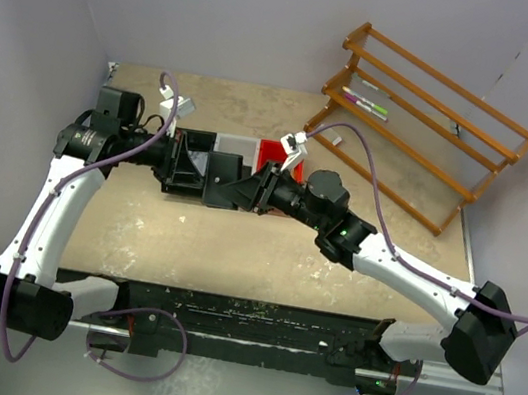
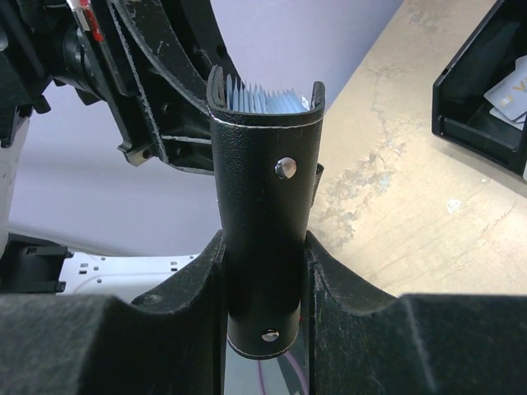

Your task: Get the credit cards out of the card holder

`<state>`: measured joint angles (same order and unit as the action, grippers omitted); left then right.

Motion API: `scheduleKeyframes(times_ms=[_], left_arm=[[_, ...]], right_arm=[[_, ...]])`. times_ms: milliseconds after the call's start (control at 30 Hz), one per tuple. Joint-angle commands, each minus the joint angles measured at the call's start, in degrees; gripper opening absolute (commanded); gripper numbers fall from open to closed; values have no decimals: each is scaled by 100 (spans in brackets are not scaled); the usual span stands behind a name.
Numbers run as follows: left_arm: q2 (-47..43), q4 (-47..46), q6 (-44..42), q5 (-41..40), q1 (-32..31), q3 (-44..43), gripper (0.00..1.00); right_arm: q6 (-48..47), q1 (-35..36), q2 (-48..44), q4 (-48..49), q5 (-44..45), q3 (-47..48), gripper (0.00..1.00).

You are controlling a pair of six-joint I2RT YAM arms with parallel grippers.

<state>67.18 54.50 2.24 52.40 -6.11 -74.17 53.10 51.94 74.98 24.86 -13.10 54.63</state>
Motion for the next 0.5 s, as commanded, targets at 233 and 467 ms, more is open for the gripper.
scheduleKeyframes(times_ms=[233,467], left_arm=[[-8,20,-237,-97,-5,-391,0],[145,242,-717,-161,-4,-1191,0]], right_arm=[[130,-46,-91,786,-49,38,49],[409,-456,-108,848,-417,-364,82]])
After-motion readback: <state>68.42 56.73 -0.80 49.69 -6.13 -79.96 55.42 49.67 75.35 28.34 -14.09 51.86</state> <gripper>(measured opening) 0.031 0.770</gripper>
